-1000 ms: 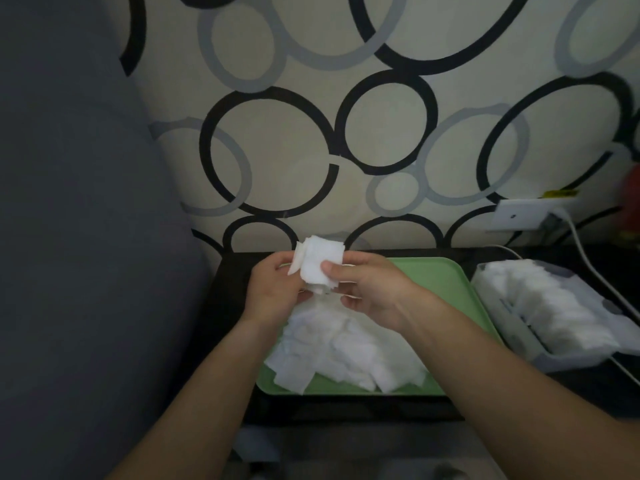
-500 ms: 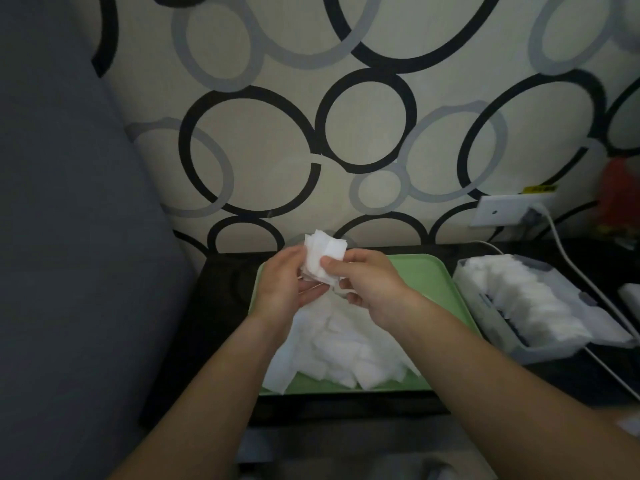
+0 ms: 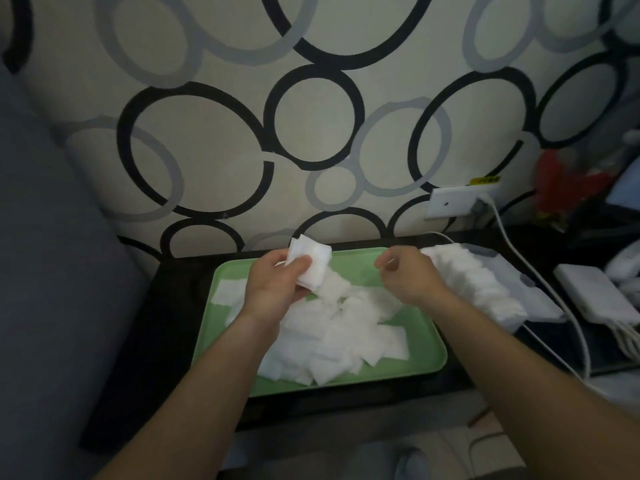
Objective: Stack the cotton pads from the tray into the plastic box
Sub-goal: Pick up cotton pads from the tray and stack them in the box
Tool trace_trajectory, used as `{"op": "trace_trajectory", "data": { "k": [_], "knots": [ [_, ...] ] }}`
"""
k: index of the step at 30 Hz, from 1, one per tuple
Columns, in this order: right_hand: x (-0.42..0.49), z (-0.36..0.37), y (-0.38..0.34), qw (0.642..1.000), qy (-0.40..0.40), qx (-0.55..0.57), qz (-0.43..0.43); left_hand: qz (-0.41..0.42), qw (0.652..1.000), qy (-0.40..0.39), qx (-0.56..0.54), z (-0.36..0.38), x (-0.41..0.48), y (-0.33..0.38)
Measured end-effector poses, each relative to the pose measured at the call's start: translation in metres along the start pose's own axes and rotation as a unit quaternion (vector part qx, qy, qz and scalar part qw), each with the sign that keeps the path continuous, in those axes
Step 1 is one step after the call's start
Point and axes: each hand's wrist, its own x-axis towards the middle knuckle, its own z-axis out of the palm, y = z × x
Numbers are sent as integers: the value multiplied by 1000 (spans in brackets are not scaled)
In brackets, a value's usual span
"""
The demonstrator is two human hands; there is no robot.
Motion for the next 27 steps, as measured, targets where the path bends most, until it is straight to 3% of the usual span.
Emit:
{"op": "trace_trajectory", "data": {
  "k": [3, 6, 20, 27],
  "knots": [
    [-2, 4, 16, 989, -69, -133, -10, 1, 1000, -9, 27, 13, 1, -5],
    [-6, 6, 17, 981, -87, -172, -12, 3, 999, -17, 35, 26, 1, -9],
    [-2, 2, 27, 988, -112, -107, 6, 12, 998, -16, 68, 34, 3, -15],
    [-1, 2, 31, 979, -155, -128, -14, 12, 997, -16, 78, 28, 7, -15]
  ]
}}
